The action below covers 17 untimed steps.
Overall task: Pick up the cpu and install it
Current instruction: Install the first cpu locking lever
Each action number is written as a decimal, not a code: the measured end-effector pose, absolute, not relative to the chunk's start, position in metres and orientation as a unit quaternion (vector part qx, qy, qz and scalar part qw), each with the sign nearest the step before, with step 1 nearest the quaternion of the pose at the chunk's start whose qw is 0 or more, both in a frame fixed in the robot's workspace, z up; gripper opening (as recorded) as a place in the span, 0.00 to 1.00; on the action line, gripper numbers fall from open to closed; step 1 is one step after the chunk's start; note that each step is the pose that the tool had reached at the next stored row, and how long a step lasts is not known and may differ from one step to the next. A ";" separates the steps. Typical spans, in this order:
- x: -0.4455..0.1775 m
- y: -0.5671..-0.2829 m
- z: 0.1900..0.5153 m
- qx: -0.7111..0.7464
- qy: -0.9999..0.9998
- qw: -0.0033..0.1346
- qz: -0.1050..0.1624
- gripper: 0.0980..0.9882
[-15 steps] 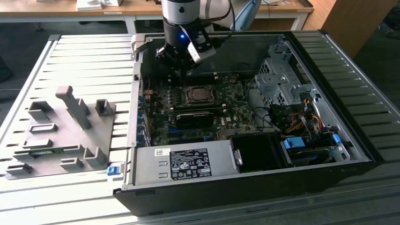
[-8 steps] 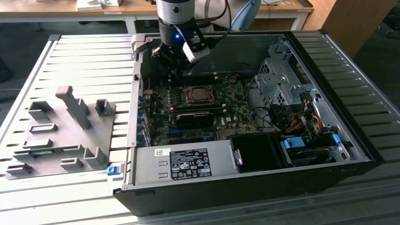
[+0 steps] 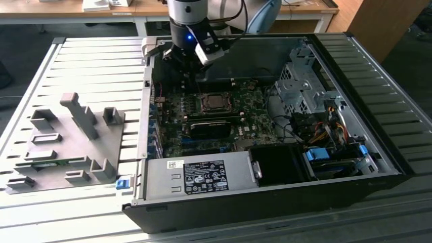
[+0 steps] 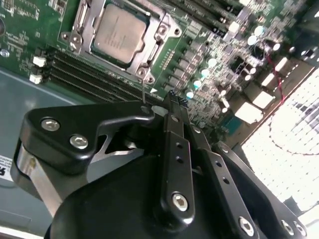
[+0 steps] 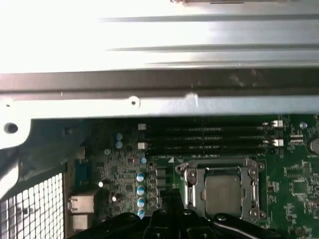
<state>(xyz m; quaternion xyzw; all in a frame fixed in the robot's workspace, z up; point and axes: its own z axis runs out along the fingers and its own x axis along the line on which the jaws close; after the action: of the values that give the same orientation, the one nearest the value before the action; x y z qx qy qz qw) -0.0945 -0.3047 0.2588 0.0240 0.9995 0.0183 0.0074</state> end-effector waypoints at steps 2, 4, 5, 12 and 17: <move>-0.094 -0.302 0.258 0.024 1.000 0.007 0.018 0.01; -0.095 -0.300 0.257 0.024 1.000 0.007 0.018 0.01; -0.094 -0.300 0.256 0.024 1.000 0.007 0.018 0.01; -0.090 -0.295 0.256 0.024 1.000 0.007 0.019 0.01; -0.081 -0.294 0.255 0.024 1.000 0.007 0.018 0.01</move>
<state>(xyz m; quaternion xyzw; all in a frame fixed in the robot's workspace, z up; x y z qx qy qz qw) -0.0815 -0.2935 0.2550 0.0240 0.9995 0.0185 0.0075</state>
